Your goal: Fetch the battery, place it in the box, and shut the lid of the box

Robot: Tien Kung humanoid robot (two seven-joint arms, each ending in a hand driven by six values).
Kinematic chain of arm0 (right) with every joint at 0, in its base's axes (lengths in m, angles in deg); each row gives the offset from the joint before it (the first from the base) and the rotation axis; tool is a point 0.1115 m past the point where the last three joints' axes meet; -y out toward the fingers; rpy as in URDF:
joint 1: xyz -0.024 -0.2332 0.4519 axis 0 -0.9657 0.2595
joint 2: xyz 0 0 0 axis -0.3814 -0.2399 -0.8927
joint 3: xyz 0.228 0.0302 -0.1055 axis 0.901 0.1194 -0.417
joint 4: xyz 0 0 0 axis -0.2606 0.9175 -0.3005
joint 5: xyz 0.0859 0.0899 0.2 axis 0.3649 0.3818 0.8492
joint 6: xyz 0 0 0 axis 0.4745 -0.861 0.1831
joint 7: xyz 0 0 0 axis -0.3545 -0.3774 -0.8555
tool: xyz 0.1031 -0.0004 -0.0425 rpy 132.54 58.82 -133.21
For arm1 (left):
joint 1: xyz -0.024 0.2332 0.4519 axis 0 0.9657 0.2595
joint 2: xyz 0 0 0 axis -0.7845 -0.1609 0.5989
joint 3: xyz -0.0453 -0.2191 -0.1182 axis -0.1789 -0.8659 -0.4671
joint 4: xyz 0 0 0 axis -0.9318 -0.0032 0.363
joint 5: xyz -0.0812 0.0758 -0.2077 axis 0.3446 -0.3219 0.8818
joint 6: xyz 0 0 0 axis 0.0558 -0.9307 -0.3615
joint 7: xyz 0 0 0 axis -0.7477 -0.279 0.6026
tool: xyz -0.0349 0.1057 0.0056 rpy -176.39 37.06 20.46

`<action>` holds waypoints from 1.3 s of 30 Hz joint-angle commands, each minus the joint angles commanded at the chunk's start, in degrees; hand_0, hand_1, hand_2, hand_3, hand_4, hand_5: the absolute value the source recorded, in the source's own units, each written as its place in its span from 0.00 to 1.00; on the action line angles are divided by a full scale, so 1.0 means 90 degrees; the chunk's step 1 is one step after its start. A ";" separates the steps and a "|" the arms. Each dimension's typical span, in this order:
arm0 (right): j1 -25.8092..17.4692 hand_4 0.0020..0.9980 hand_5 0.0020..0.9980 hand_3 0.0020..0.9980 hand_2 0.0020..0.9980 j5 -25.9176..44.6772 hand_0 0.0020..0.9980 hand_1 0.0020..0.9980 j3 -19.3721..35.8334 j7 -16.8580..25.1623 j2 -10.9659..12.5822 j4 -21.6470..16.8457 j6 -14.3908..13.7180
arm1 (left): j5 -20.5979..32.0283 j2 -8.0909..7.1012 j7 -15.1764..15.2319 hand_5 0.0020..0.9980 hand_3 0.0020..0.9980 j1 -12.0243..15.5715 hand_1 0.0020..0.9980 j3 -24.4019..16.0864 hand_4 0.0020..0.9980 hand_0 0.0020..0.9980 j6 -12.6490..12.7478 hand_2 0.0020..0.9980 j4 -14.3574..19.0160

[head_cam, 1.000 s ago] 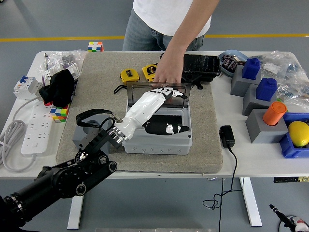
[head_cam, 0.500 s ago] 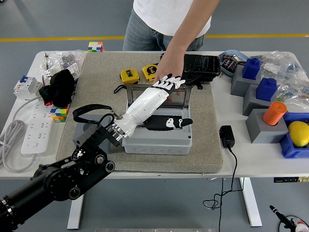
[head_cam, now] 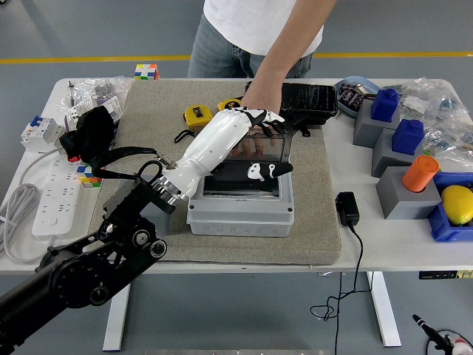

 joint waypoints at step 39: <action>0.0049 1.00 1.00 0.82 0.84 -0.0057 0.94 0.91 0.0136 -0.0004 0.0011 0.0000 -0.0023 | -0.1344 -0.0266 -0.2602 1.00 0.62 -0.0310 1.00 -0.1307 1.00 1.00 -0.1993 0.89 -0.0374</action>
